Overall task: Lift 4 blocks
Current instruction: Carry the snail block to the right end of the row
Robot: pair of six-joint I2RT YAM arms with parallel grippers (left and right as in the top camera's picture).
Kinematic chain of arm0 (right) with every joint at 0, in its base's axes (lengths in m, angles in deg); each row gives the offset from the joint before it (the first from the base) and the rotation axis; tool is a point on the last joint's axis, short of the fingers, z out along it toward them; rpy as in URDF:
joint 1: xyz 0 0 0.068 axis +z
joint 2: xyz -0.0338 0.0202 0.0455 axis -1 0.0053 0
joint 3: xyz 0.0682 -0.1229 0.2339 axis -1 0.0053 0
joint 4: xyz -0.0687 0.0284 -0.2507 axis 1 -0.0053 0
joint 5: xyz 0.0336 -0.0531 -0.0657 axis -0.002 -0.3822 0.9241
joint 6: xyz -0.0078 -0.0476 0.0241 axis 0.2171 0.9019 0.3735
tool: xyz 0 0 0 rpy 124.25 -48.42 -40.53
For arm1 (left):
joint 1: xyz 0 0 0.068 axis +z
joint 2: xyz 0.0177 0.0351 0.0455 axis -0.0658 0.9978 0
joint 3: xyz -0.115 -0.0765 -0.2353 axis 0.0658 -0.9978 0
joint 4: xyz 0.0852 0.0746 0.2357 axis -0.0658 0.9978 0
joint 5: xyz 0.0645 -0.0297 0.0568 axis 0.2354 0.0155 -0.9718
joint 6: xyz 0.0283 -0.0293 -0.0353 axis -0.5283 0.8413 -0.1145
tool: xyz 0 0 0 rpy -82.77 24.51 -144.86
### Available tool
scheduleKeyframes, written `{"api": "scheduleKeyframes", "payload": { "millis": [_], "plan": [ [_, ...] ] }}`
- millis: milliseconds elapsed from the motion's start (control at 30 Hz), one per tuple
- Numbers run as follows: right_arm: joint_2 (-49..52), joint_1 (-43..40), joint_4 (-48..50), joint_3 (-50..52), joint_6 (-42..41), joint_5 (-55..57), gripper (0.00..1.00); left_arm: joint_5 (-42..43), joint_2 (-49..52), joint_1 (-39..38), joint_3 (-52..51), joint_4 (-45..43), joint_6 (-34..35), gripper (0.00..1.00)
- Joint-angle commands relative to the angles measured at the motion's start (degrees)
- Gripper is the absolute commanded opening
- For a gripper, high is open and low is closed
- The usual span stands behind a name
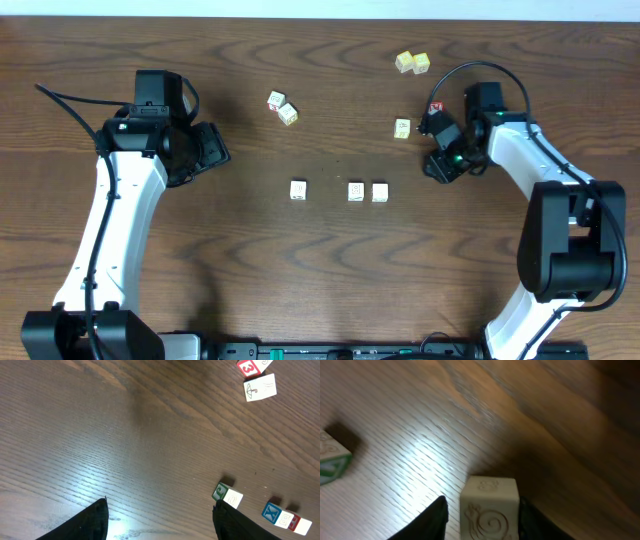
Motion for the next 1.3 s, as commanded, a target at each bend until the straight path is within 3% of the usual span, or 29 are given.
{"api": "scheduleKeyframes", "payload": {
  "millis": [0,133,200,500,767,867,933,1000,1267],
  "plan": [
    [0.83,3.13,0.76,0.07,-6.34,3.45,0.49,0.48,0.00,0.22,-0.09,0.17,-0.76,0.67],
    [0.83,5.31,1.57,0.07,-10.86,12.87,0.41,0.50,0.00,0.22,-0.09,0.20,-0.76,0.67],
    [0.83,5.44,1.27,0.20,-11.54,14.14,0.31,0.50,0.00,0.22,-0.09,0.22,-0.76,0.67],
    [0.83,5.46,0.63,2.47,-11.56,14.08,0.45,0.48,0.00,0.22,-0.09,0.22,-0.76,0.68],
    [0.81,5.73,0.79,2.45,-14.08,14.10,0.25,0.50,0.00,0.22,-0.09,0.20,-0.76,0.67],
    [0.81,5.73,0.83,2.45,-14.16,14.10,0.24,0.50,0.00,0.22,-0.09,0.20,-0.76,0.67],
    [0.81,5.73,0.81,2.43,-16.31,14.10,0.19,0.50,0.00,0.22,-0.09,0.20,-0.76,0.67],
    [0.81,5.73,-0.46,1.99,-24.22,14.08,0.13,0.50,0.00,0.22,-0.09,0.20,-0.76,0.67],
    [0.79,7.85,-12.57,-0.15,-40.46,8.33,0.12,0.50,0.00,0.22,-0.09,-0.28,-0.74,0.68]
  ]
}}
